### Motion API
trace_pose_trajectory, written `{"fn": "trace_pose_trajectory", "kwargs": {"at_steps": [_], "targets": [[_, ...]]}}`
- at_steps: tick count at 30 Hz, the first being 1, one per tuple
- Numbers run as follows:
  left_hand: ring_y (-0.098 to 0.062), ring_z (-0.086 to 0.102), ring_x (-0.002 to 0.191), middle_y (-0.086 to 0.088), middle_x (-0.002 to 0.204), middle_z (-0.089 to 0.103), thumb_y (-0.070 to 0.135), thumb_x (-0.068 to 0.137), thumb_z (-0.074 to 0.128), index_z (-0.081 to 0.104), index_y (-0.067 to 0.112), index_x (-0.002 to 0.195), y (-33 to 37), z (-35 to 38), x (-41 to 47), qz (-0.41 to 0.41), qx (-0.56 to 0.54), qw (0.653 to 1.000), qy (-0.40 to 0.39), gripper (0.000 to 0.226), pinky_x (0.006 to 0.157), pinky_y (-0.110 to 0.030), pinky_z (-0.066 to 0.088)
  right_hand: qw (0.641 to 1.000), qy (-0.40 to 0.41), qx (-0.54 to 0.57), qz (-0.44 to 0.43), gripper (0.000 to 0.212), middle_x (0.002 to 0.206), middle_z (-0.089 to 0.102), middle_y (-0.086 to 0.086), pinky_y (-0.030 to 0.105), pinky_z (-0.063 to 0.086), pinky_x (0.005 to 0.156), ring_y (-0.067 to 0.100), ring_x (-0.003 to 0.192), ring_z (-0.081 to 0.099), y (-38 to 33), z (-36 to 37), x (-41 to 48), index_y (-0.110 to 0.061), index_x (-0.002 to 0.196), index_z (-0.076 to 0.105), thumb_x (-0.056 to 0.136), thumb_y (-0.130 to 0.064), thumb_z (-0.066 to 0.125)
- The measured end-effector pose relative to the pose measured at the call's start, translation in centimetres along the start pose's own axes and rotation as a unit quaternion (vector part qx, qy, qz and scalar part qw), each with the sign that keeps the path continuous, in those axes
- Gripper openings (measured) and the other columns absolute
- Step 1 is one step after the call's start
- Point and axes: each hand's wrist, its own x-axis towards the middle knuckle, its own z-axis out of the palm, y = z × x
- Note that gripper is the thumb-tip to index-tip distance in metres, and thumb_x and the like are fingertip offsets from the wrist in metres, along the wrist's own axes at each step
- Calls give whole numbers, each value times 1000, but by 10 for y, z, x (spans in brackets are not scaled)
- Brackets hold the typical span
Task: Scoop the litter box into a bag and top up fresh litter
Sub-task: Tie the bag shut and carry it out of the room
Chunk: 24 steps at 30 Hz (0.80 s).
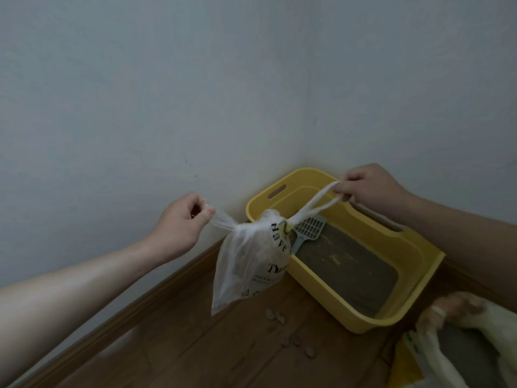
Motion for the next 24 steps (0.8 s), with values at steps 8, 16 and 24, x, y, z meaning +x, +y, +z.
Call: {"fn": "trace_pose_trajectory", "kwargs": {"at_steps": [8,16,24], "targets": [[-9,53,62,0,65,63,24,93,65,59,17,73,48,13,13,-36,-154,987,-2,23,62,-23,43,988,-63,141,6,25,67,68,3,30,50,63,12,64,60,-59,29,-2,3,79,72,90,-18,64],[-8,63,73,0,79,68,-4,85,69,69,10,91,84,6,10,6,-257,963,-78,15,67,-17,50,992,-65,93,-51,10,74,66,6,37,51,65,15,65,57,-88,57,-11,-14,93,73,91,-21,67],[-12,62,76,-10,86,73,9,85,73,76,18,86,89,6,8,100,-188,974,-81,9,66,-26,50,978,-137,118,-101,19,85,74,-1,25,54,66,9,76,68,-100,61,-22,-24,100,73,83,-15,75]]}}
